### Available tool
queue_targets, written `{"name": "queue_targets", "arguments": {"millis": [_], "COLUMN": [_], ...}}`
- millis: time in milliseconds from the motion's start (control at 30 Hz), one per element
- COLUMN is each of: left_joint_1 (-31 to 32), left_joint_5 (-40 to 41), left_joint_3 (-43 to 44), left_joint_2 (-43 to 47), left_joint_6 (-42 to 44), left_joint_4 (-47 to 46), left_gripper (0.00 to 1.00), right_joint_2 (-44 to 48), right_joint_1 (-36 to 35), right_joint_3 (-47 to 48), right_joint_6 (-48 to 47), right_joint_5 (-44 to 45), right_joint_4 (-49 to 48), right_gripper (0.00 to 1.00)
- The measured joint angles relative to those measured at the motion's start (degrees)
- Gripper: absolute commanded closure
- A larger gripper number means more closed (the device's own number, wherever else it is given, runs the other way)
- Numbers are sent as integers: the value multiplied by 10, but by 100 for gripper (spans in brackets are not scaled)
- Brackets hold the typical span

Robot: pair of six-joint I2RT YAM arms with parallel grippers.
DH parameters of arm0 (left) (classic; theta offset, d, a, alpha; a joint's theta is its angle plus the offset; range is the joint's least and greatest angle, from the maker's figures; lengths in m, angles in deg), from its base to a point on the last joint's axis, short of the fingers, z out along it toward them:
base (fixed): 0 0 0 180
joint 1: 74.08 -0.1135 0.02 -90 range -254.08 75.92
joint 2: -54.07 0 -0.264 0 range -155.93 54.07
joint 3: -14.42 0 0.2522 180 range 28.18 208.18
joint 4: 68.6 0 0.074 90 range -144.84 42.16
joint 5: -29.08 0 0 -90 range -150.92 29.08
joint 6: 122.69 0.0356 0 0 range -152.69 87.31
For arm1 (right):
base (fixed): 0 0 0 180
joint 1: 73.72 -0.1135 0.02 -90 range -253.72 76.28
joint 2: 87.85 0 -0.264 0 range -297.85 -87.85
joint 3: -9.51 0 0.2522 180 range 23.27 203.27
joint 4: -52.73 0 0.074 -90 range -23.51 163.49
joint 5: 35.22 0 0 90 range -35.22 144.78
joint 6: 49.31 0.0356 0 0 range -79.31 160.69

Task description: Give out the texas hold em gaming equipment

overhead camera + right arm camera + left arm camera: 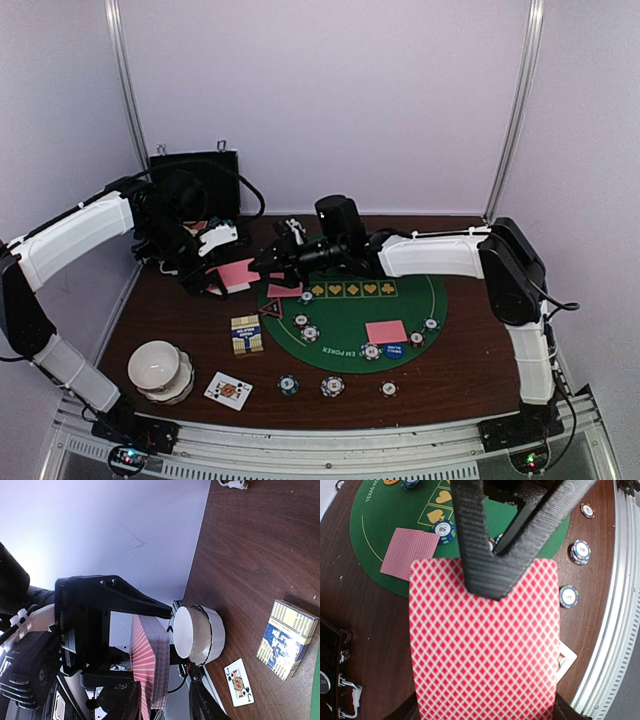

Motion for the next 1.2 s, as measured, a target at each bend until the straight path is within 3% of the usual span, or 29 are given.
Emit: {"name": "queue_targets", "arguments": {"millis": [500, 600, 733, 833, 1200], "left_joint_1": [0, 0, 0, 0, 0], "left_joint_5": [17, 20, 22, 23, 25], "left_joint_3": [0, 0, 0, 0, 0], "left_joint_2": [0, 0, 0, 0, 0], "left_joint_6": [0, 0, 1, 2, 4], "left_joint_4": [0, -1, -1, -1, -1], "left_gripper": [100, 100, 100, 100, 100], "right_joint_2": [7, 7, 7, 7, 7], "right_joint_1": [-2, -3, -6, -9, -15], "right_joint_3": [-7, -7, -7, -3, 10], "right_joint_6": [46, 51, 53, 53, 47], "right_joint_5": [-10, -13, -17, -23, -33], "right_joint_4": [-48, -50, -53, -52, -36], "right_gripper": [89, 89, 78, 76, 100]}}
